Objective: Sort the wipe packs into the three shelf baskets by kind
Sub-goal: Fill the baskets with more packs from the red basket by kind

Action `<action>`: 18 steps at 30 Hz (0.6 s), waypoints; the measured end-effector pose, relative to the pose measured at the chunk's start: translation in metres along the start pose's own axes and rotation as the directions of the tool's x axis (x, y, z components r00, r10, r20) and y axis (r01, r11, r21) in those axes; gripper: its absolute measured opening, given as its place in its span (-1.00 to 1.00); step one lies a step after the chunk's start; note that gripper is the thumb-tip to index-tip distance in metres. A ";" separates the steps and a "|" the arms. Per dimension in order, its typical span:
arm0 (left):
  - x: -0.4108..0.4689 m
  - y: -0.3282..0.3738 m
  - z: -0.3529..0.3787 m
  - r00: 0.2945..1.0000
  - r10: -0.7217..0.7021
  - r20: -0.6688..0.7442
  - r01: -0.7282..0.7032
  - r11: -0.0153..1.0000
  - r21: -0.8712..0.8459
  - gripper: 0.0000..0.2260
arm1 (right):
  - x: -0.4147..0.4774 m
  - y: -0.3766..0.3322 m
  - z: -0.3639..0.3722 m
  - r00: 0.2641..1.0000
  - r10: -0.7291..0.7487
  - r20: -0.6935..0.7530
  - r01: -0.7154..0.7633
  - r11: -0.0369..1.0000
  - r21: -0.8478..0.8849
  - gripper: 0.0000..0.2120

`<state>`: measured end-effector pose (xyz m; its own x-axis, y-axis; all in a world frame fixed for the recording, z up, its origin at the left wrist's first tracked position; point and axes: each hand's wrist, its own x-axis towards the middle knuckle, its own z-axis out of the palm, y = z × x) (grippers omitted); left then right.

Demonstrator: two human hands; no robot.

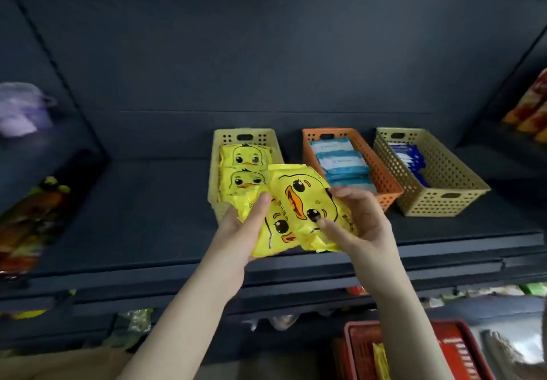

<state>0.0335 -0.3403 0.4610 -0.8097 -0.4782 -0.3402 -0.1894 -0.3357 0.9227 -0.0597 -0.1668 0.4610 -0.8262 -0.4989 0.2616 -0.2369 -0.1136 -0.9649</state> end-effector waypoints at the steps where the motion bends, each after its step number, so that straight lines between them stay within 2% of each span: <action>1: 0.002 0.005 -0.010 1.000 0.006 -0.002 -0.006 1.000 -0.003 -0.04 | 0.005 0.001 0.010 1.000 0.000 0.027 0.001 0.999 -0.054 -0.47; 3: 0.006 0.013 -0.025 1.000 0.031 0.003 -0.031 1.000 0.002 -0.11 | 0.014 0.001 0.027 0.997 0.034 0.065 -0.028 0.996 -0.089 -0.35; 7: 0.016 0.024 -0.041 0.998 0.058 -0.007 -0.059 0.997 -0.059 -0.31 | 0.038 -0.007 0.048 0.978 0.077 0.193 -0.079 0.997 0.002 -0.37; 11: 0.031 0.034 -0.047 0.995 0.068 -0.066 -0.077 0.986 -0.147 -0.54 | 0.071 -0.008 0.052 0.922 0.141 0.362 -0.144 0.989 -0.018 -0.33; 12: 0.037 0.037 -0.047 0.992 0.075 -0.101 -0.091 0.983 -0.162 -0.58 | 0.081 -0.005 0.054 0.926 0.147 0.349 -0.139 0.989 -0.048 -0.34; 14: 0.050 0.045 -0.047 0.979 0.088 -0.185 -0.126 0.971 -0.205 -0.62 | 0.099 0.001 0.060 0.960 0.156 0.233 -0.132 0.985 -0.115 -0.37; 16: 0.064 0.055 -0.045 0.964 0.110 -0.241 -0.171 0.953 -0.251 -0.61 | 0.115 0.009 0.066 0.960 0.259 0.104 -0.251 0.964 -0.087 -0.40; 18: 0.078 0.065 -0.042 0.952 0.139 -0.273 -0.213 0.940 -0.265 -0.65 | 0.131 0.020 0.072 0.900 0.417 0.127 -0.425 0.905 0.034 -0.52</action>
<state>-0.0184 -0.4332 0.4869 -0.6457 -0.7232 -0.2449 0.1421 -0.4289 0.8921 -0.1359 -0.2963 0.4746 -0.7772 -0.6057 -0.1704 0.1540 0.0794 -0.9849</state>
